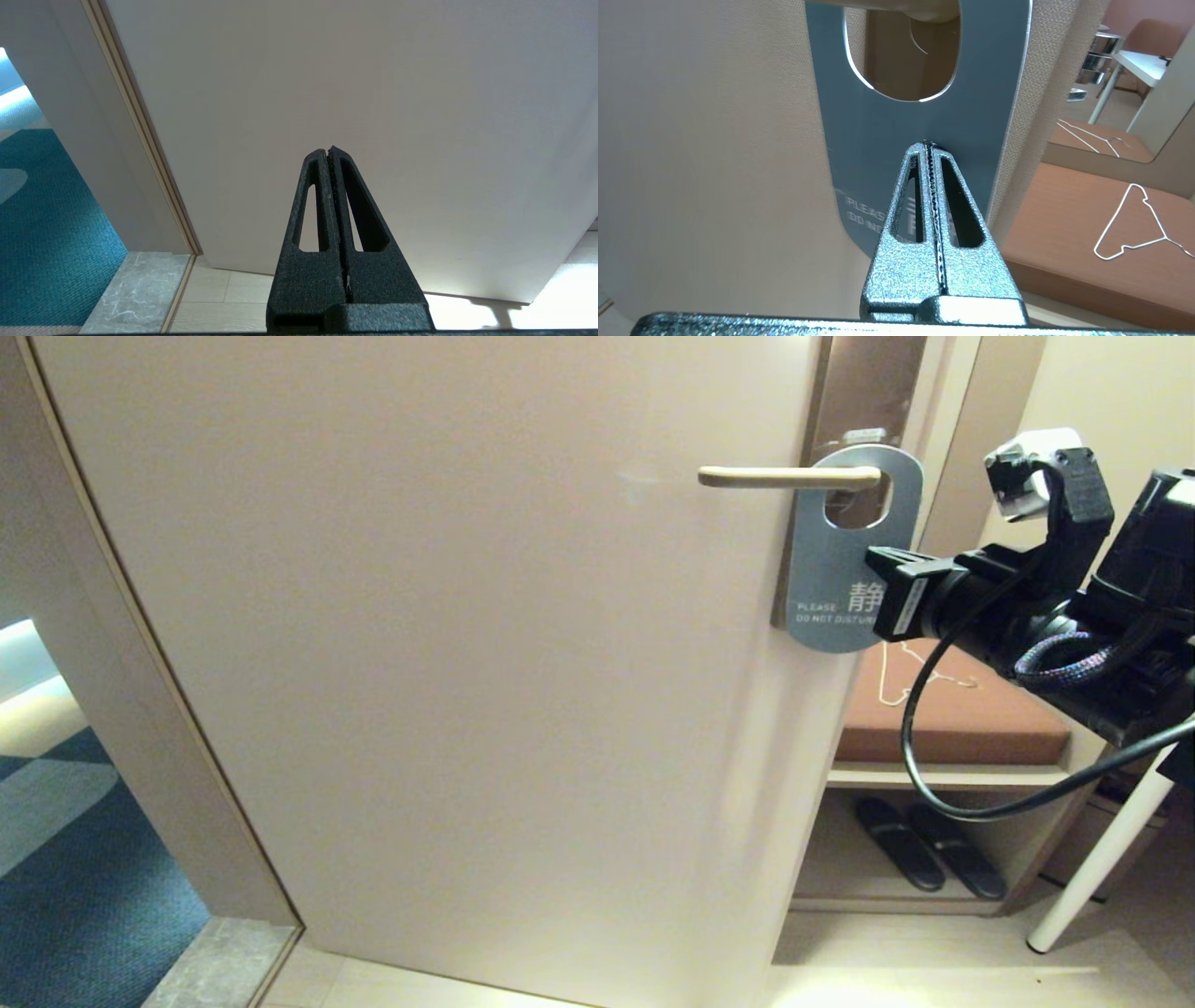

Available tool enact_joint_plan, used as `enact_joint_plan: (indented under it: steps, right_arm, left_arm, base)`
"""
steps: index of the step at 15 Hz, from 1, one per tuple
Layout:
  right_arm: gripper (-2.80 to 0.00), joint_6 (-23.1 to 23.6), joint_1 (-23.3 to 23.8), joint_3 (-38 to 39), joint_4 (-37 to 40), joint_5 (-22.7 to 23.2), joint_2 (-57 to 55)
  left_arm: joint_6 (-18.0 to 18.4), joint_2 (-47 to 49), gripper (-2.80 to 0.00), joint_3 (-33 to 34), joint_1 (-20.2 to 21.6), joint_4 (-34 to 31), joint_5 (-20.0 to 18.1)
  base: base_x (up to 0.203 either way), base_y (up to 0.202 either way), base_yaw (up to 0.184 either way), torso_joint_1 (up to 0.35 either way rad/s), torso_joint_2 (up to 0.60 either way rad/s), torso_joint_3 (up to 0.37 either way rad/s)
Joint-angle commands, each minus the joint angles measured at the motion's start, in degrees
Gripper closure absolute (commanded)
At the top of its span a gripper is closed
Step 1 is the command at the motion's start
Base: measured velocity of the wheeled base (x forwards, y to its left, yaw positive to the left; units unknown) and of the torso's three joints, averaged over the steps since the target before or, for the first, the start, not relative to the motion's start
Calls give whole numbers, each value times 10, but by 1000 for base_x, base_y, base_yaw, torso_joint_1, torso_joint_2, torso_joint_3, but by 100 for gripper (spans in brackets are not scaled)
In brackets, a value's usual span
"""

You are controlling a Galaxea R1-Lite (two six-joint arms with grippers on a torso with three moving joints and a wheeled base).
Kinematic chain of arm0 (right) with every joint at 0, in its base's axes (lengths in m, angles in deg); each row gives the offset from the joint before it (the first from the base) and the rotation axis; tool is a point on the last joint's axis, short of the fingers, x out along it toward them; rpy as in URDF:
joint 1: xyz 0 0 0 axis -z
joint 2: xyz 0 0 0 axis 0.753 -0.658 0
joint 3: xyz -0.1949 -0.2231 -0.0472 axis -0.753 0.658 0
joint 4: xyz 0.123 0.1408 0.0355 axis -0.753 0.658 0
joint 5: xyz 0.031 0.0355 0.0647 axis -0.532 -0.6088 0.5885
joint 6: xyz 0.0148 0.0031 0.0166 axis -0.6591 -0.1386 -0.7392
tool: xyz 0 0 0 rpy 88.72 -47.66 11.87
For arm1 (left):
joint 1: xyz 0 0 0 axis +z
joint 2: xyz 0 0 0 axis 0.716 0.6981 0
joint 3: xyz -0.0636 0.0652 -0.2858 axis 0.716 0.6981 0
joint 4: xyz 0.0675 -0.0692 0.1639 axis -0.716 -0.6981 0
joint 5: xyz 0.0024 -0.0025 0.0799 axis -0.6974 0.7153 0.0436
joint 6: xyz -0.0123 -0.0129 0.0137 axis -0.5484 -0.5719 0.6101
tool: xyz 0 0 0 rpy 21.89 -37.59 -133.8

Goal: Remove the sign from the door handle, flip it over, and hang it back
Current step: Hang the sign back with the other side facing out

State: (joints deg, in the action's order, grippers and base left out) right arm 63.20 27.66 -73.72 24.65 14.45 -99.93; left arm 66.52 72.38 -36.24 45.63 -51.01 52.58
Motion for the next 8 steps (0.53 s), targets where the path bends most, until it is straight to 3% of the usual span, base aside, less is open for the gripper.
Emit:
enact_joint_plan:
  steps: [1, 8]
  right_arm:
    - [0, 1, 4, -1, -3, 0, -4]
    - [0, 0, 22, 34, -4, 0, -10]
  left_arm:
    - [0, 0, 0, 0, 0, 0, 0]
    - [0, 0, 0, 0, 0, 0, 0]
  base:
    - [0, 0, 0, 0, 0, 0]
    - [0, 0, 0, 0, 0, 0]
